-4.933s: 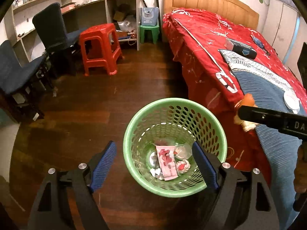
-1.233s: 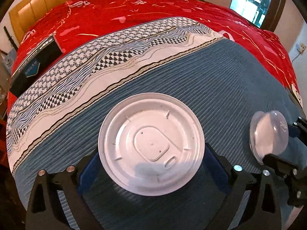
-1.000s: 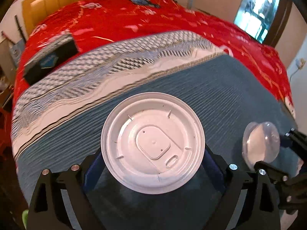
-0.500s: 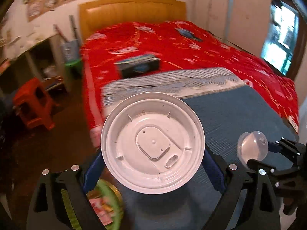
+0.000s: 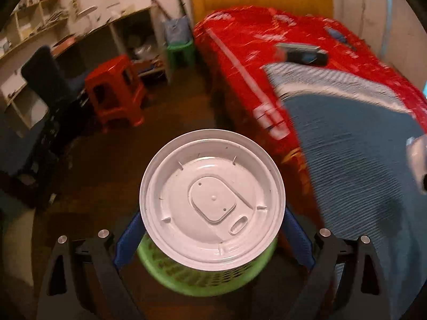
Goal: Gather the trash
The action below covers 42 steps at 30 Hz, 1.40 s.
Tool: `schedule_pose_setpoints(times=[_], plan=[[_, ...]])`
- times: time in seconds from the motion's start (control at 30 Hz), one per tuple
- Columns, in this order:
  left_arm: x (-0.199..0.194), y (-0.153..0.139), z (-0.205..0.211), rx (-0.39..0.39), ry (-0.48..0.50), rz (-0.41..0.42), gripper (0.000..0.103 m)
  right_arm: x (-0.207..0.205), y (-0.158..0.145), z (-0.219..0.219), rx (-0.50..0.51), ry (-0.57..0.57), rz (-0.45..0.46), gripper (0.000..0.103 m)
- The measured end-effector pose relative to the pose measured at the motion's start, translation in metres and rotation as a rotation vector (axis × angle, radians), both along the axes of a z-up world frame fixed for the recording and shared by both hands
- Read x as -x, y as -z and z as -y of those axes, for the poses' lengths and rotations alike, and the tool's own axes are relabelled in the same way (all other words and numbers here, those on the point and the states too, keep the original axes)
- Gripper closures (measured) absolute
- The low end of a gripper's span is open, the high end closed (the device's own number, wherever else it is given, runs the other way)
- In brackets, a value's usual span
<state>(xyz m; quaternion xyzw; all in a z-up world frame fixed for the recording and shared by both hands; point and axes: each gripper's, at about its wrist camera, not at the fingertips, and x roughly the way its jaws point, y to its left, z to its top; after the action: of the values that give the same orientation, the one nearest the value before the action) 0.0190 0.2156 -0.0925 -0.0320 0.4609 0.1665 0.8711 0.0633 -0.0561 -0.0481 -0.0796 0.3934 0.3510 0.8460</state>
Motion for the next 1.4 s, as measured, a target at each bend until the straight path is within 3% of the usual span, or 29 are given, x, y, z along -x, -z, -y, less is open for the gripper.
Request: schedule_pose_setpoints(times=[0.27,0.93,1.03,1.4], plan=[[0.021,0.019,-0.036,0.031,-0.078,-0.030,0.009,0.008,-0.001,-0.042,0.007,-0.069,-0.006,0.041],[0.098,0.007,-0.059,0.068,-0.183,0.011,0.009,0.011,0.035,-0.168,-0.002,-0.199,-0.153,0.039],[0.102,0.008,-0.060,0.071,-0.190,0.007,0.009,0.012,0.037,-0.177,-0.014,-0.201,-0.158,0.030],[0.097,-0.007,-0.035,0.074,-0.157,0.040,0.009,0.019,0.020,-0.144,-0.017,-0.153,-0.136,0.026]])
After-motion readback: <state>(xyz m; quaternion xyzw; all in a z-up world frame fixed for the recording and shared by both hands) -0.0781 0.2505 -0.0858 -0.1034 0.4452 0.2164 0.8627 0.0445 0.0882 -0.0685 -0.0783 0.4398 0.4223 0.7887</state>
